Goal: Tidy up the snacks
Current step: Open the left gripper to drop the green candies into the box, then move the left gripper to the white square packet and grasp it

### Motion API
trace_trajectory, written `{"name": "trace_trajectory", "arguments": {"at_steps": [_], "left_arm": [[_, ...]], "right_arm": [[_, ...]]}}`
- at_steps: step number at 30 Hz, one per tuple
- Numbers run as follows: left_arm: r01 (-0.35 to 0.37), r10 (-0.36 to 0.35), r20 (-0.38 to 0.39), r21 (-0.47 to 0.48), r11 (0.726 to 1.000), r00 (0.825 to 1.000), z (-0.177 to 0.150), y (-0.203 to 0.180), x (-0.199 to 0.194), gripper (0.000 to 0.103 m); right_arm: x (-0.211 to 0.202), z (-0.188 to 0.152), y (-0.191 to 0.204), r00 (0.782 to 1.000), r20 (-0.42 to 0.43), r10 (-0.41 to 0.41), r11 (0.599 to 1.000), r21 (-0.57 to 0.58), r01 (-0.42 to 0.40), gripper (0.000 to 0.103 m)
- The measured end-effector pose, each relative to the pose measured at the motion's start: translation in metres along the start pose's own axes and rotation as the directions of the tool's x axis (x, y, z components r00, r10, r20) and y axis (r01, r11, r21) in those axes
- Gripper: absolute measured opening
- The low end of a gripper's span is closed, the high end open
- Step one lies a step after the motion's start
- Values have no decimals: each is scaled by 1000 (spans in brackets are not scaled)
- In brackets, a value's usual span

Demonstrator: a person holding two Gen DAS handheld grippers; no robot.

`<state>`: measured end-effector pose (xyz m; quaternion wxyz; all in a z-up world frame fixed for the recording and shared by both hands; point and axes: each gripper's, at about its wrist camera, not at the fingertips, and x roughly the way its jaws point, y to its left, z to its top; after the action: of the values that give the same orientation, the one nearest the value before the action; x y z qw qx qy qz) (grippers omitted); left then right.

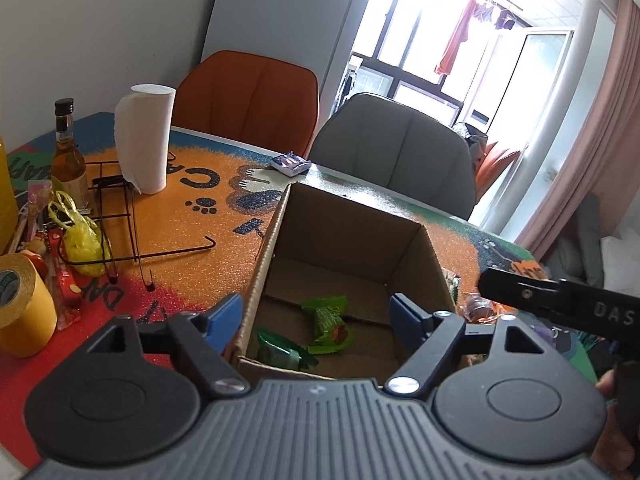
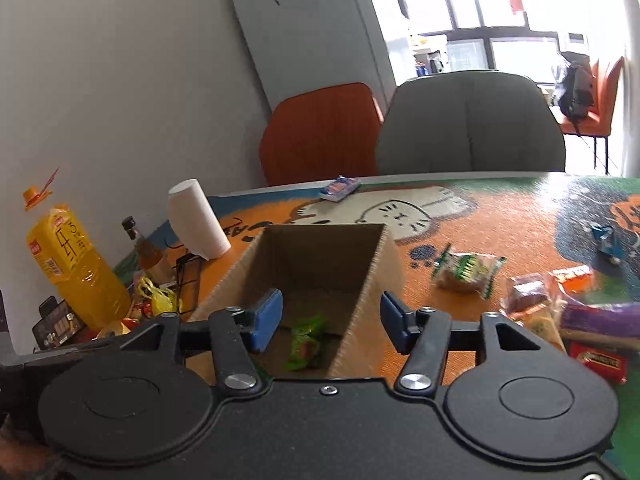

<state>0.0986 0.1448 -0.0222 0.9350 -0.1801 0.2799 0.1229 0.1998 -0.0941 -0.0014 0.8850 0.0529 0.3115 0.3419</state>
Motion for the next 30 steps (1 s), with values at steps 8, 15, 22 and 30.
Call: {"name": "trace_trajectory", "arguments": {"at_steps": [8, 15, 22, 30], "left_arm": [[24, -24, -4, -14, 1000, 1000, -2, -11, -1, 98], [64, -63, -35, 14, 998, 997, -9, -30, -1, 103], [86, -85, -38, 33, 996, 996, -10, -46, -3, 103], [132, -129, -50, 44, 990, 990, -13, -64, -5, 103]], "right_arm": [[-17, -6, -23, 999, -1, -38, 999, 33, 39, 71], [-38, -11, -38, 997, 9, -74, 996, 48, 73, 95], [-52, -13, -57, 995, -3, -96, 993, 74, 96, 101], [-66, -17, -79, 991, 6, -130, 985, 114, 129, 103]]}}
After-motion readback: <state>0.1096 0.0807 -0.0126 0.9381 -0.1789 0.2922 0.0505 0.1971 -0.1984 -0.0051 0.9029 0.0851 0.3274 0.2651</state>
